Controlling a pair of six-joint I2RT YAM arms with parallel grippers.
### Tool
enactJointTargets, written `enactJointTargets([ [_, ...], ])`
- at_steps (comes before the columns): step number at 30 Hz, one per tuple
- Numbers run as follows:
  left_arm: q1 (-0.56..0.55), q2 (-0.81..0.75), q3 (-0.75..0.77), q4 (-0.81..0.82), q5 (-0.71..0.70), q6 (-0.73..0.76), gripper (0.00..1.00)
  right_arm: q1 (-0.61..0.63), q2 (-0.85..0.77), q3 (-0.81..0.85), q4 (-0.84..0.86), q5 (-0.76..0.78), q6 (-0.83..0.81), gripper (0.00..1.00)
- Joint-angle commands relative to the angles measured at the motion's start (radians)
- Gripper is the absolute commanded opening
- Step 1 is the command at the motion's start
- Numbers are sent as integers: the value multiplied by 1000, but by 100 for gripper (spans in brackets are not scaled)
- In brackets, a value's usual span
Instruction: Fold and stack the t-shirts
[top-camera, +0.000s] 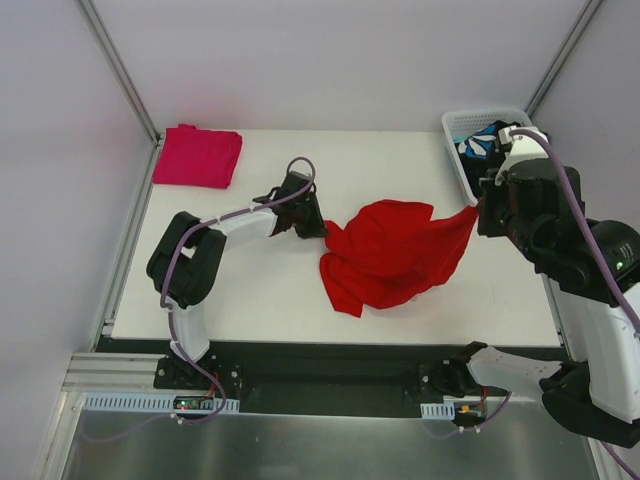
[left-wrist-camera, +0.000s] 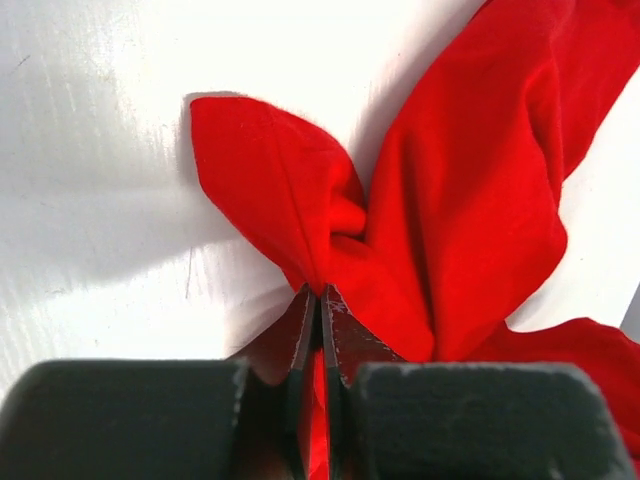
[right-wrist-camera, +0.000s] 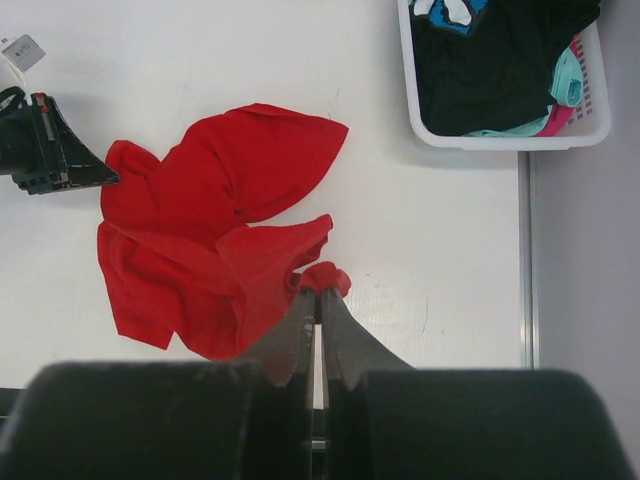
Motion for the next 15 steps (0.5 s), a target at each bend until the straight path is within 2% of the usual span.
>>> enactJointTargets([
  [1, 10, -73, 22, -62, -40, 29, 0, -5, -24, -26, 34, 10, -5, 1],
  [4, 10, -115, 44, -117, -82, 45, 0, -5, -23, -53, 57, 20, -17, 1],
  [8, 12, -195, 143, -325, -203, 119, 0, -26, 28, -31, 82, 27, -50, 1],
  [11, 15, -260, 295, -469, -302, 163, 0, -62, 66, 50, 102, 24, -77, 1],
  [15, 15, -378, 421, -606, -381, 203, 0, -103, 141, 167, 120, -9, -99, 1],
])
